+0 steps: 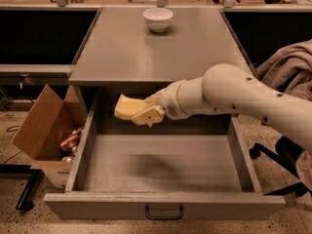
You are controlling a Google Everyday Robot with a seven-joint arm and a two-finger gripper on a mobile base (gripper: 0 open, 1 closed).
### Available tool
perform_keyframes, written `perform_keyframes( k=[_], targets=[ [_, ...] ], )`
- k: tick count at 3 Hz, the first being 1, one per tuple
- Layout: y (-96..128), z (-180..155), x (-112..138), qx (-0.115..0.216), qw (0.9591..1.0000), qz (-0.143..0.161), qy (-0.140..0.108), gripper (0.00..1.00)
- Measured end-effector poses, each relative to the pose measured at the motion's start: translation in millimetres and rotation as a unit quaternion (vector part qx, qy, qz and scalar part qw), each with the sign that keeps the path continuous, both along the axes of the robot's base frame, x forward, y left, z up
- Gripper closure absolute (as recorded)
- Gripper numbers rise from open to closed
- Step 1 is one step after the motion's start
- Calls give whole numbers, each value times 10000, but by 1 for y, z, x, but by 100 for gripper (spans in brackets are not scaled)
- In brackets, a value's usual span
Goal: Place sponge into top drawer
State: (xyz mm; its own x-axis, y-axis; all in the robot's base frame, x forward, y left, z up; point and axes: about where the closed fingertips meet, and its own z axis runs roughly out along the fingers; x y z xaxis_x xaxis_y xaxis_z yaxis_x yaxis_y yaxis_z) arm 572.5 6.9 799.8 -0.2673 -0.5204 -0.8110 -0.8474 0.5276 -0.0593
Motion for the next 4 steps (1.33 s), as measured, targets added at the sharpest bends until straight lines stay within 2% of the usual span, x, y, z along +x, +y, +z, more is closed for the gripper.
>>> perform_keyframes(
  k=[1,2,3,4],
  targets=[
    [-15,-45,-11,-133,9989,-373,245,100],
    [-20,-91,-17,-420,9962,-499,581,100],
    [-13,-125,-22,-686,9930,-442,859,81],
    [-6,-150,-28,-830,9900,-340,1087,58]
  ],
)
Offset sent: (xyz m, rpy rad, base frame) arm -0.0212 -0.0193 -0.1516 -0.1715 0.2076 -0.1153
